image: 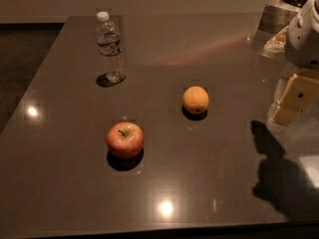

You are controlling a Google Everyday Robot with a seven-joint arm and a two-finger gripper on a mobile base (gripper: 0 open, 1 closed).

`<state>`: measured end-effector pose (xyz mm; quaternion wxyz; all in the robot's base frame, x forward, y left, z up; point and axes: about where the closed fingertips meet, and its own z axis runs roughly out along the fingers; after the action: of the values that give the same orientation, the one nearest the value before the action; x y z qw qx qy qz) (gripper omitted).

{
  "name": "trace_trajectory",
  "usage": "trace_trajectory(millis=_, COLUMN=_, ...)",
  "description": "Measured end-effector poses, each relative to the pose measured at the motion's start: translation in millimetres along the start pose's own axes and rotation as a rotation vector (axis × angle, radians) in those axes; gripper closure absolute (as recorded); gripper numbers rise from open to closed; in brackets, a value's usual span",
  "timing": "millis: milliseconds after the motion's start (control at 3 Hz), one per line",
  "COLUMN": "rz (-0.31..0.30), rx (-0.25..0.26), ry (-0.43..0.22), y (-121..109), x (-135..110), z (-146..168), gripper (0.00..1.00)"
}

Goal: Move apple near water bottle

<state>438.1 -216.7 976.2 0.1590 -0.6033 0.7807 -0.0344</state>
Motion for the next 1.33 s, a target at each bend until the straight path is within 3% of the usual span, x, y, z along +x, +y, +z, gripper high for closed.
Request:
trace_trajectory(millis=667, rz=-0.035, rx=-0.013, ry=-0.028, y=8, x=-14, z=3, gripper=0.0)
trace_trajectory(millis=1333, rz=-0.164, rx=-0.085, ry=-0.174, y=52, x=-79, z=26, gripper=0.0)
